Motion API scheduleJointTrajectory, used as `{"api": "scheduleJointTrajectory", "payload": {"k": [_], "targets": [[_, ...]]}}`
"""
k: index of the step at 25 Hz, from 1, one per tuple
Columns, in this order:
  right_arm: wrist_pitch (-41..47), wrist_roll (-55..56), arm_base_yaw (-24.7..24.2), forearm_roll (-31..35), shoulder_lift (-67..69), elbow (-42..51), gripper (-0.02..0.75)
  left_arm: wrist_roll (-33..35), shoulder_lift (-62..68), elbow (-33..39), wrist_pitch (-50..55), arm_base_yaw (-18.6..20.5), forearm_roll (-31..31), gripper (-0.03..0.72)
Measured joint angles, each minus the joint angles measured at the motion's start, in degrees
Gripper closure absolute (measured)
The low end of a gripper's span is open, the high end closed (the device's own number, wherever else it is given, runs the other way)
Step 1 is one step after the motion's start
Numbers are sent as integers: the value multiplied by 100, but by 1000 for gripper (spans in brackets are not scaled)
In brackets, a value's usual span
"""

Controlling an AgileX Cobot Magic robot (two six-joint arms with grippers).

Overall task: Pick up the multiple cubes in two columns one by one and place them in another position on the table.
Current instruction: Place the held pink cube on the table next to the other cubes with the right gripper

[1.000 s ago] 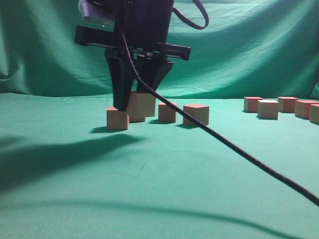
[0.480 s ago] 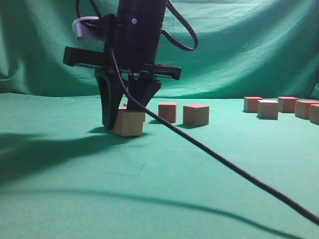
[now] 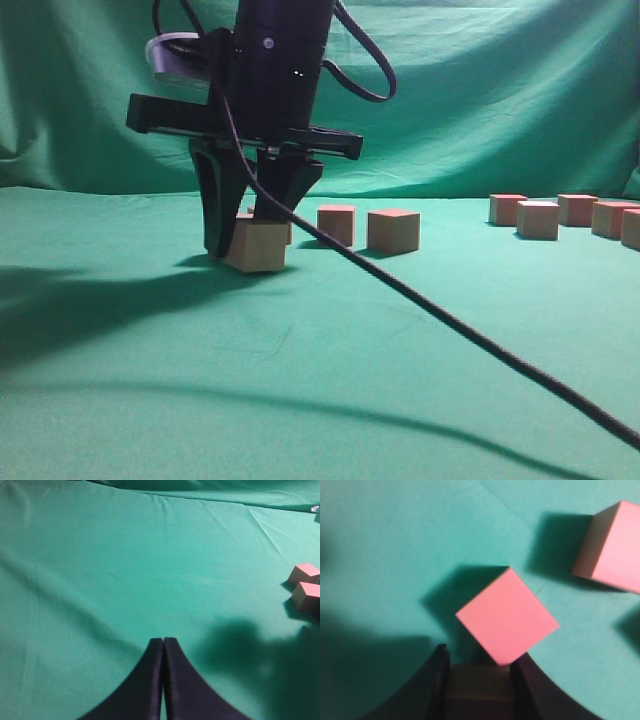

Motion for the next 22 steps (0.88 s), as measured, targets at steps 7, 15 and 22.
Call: {"api": "scheduleJointTrajectory", "payload": {"k": [7,15,22], "targets": [[-1,23,0,0,0,0,356,0,0,0,0,0,0,688],[998,36,0,-160,13,-383,204,0,0,0,0,0,0,688],[1511,238,-34,-1214,-122,-1396,180,0,0,0,0,0,0,688]]}}
